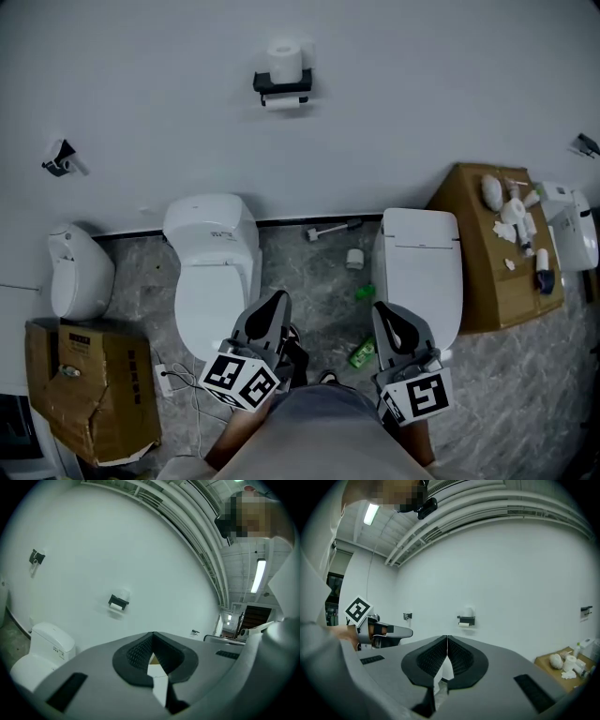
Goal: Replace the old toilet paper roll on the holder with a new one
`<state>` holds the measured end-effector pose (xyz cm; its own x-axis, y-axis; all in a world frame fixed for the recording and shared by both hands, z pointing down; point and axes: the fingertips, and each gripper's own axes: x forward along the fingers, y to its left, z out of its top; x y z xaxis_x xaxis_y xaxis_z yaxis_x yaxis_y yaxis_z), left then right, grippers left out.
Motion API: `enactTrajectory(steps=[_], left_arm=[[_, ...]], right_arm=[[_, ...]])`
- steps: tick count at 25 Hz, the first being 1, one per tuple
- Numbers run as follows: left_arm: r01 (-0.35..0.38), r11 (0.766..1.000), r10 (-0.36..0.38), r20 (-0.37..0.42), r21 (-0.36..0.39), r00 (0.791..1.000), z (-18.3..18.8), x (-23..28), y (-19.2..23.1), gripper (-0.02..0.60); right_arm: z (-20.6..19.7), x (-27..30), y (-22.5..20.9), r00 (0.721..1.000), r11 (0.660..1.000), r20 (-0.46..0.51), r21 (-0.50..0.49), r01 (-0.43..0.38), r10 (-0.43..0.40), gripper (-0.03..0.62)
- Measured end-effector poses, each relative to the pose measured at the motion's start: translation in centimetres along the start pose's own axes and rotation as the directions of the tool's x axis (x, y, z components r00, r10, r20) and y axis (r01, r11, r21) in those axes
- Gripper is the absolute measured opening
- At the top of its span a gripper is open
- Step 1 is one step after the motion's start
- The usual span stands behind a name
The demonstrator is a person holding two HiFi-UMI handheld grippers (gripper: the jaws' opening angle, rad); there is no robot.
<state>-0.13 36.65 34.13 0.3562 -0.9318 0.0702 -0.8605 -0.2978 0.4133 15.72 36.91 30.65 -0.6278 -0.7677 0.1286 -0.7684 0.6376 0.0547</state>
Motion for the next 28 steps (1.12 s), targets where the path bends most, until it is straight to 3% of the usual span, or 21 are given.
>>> enactTrajectory(steps=[6,19,28], left_arm=[[0.009,1.000,-0.009,0.018,0.001,1.000,3.6,3.2,4.0,0.005],[0.122,0.993,-0.122,0.033,0.004,0.992,9.0,8.4,11.1,0.005],[0.174,0.985,-0.174,0.053,0.004,0.983,11.6,9.5,13.8,0.005]], right_arm=[[1.6,6.0,-0.5,1.000,1.000,0.005,-0.018,0.015,-0.015,0.017],[4.4,17.0,0.5,0.999,0.999,0.012,-0.012,0.053,-0.053,0.017],[6.5,19.4,1.8,0.999,0.998,0.034,-0.058,0.035,-0.033,0.017]])
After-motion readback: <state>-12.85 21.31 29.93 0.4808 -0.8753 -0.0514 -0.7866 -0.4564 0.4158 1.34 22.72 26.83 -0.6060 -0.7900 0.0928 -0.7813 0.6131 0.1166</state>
